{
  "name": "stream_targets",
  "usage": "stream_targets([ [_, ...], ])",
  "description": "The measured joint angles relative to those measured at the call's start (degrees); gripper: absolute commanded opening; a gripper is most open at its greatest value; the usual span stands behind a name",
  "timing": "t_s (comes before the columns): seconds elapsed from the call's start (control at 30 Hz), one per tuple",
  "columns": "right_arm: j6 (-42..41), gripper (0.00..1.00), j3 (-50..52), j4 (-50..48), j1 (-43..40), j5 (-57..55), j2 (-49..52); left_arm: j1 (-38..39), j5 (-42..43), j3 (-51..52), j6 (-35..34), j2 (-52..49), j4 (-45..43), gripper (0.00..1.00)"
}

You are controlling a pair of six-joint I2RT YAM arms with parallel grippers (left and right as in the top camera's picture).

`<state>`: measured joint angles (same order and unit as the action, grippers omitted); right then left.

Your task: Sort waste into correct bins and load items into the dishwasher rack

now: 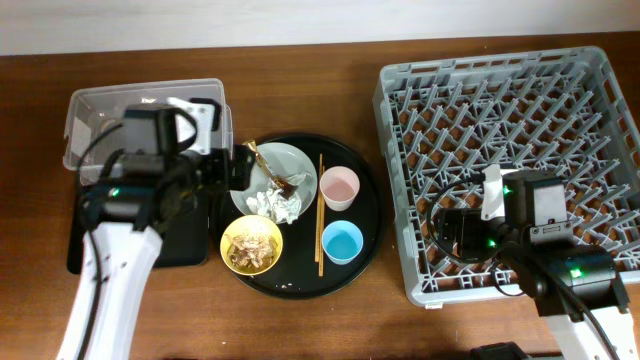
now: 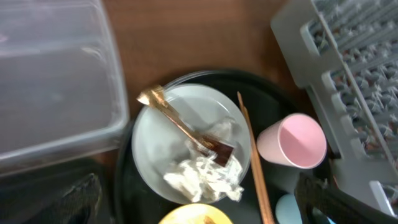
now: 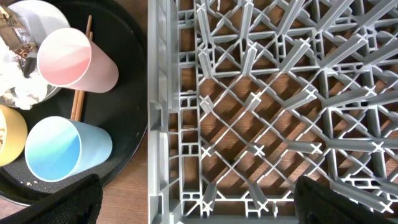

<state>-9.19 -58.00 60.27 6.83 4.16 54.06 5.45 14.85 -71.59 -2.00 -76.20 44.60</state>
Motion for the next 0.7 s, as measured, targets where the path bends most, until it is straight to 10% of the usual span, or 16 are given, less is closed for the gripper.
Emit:
stream_targets([
  [0.3, 0.1, 0.99, -0.1, 0.4, 0.0, 0.0, 0.0, 10.1, -3.7, -0.3, -7.1, -30.7, -8.5, 0.73],
  [0.47, 0.1, 0.99, -0.1, 0.6, 0.0, 0.0, 0.0, 10.1, -7.9, -0.2, -11.3, -33.0, -14.5, 0.40],
  [0.7, 0.1, 0.99, -0.1, 0.6, 0.0, 0.0, 0.0, 10.1, -8.3, -0.3, -11.5, -33.0, -15.1, 0.28],
])
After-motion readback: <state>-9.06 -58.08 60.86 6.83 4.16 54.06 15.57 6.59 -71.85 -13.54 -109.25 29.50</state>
